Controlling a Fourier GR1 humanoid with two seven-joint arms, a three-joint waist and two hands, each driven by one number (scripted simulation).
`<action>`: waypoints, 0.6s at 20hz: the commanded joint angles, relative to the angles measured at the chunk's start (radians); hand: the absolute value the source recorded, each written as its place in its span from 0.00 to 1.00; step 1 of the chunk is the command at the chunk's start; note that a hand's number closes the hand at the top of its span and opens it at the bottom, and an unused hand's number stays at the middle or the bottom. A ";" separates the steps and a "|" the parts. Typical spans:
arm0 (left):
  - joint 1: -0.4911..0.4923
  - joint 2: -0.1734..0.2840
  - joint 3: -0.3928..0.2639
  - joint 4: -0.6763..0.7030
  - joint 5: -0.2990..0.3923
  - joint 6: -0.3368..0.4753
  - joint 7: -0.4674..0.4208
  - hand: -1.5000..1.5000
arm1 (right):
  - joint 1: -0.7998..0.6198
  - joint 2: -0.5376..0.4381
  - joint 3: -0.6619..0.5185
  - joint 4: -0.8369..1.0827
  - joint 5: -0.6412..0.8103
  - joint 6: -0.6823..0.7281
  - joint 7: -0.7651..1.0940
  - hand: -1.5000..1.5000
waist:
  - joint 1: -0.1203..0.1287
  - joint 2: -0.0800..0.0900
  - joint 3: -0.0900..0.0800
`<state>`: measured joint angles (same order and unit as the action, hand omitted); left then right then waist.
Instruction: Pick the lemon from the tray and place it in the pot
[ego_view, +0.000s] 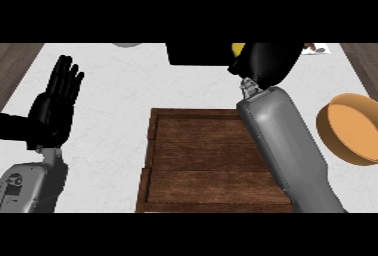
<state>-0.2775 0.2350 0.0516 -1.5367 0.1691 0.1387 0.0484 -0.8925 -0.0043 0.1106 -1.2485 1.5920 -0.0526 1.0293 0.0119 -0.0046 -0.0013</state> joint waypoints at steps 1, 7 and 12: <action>0.038 0.003 0.021 0.017 0.004 -0.013 -0.040 0.50 | 0.011 -0.018 -0.015 -0.101 0.095 0.012 0.143 1.00 | -0.020 -0.001 0.001; -0.020 0.023 0.037 0.017 0.007 -0.011 0.021 0.50 | 0.178 -0.101 -0.107 -0.308 0.035 0.151 0.042 1.00 | -0.035 -0.001 0.001; 0.022 0.006 0.044 0.020 0.011 -0.034 -0.045 0.50 | 0.288 -0.193 -0.206 -0.421 -0.045 0.209 -0.045 1.00 | -0.023 0.002 0.001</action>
<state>-0.2530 0.2334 0.0723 -1.5449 0.1655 0.1337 0.0387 -0.6726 -0.1477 -0.0410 -1.5907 1.5845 0.0887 0.9978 -0.0143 -0.0051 0.0000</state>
